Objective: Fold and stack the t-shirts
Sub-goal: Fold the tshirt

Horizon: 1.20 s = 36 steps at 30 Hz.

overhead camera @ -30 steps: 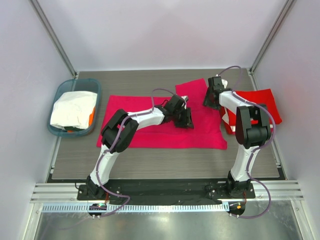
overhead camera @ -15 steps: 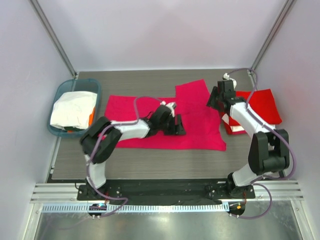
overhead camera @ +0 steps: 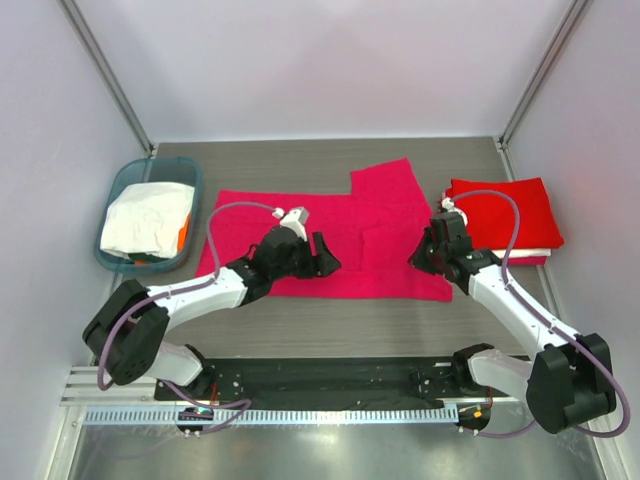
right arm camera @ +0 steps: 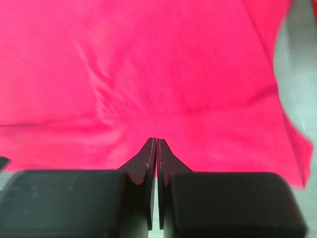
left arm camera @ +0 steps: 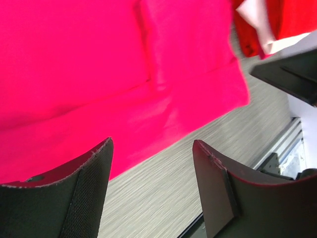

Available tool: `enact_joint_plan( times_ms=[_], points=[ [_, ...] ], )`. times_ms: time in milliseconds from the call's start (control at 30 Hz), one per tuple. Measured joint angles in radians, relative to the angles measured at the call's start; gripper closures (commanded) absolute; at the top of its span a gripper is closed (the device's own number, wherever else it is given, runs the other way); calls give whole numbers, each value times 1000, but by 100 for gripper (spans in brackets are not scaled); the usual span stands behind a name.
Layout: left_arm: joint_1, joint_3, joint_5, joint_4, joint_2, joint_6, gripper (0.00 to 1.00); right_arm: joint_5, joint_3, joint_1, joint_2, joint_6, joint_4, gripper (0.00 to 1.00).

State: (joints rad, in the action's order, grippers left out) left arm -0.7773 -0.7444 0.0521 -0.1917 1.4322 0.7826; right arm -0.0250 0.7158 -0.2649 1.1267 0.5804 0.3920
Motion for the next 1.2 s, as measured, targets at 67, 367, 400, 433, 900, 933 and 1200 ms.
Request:
enact_joint_plan(
  times_ms=[67, 367, 400, 433, 900, 933, 1200],
  points=[
    [27, 51, 11, 10, -29, 16, 33, -31, -27, -24, -18, 30, 32, 99],
    [70, 89, 15, 119, -36, 52, 36, -185, -94, -29, -36, 135, 144, 99],
    [70, 95, 12, 123, -44, 52, 35, -202, -94, -29, -36, 139, 150, 99],
    [70, 101, 10, 127, -53, 52, 35, -217, -94, -29, -35, 145, 155, 99],
    [79, 200, -132, 211, -289, 71, 32, -314, -110, -29, 151, 220, 151, 99],
    [81, 209, -153, 237, -325, 77, 31, -317, -108, -29, 154, 226, 151, 99],
    [173, 220, -406, 564, -676, 162, 16, -342, -177, -30, 53, 363, 161, 99]
  ],
)
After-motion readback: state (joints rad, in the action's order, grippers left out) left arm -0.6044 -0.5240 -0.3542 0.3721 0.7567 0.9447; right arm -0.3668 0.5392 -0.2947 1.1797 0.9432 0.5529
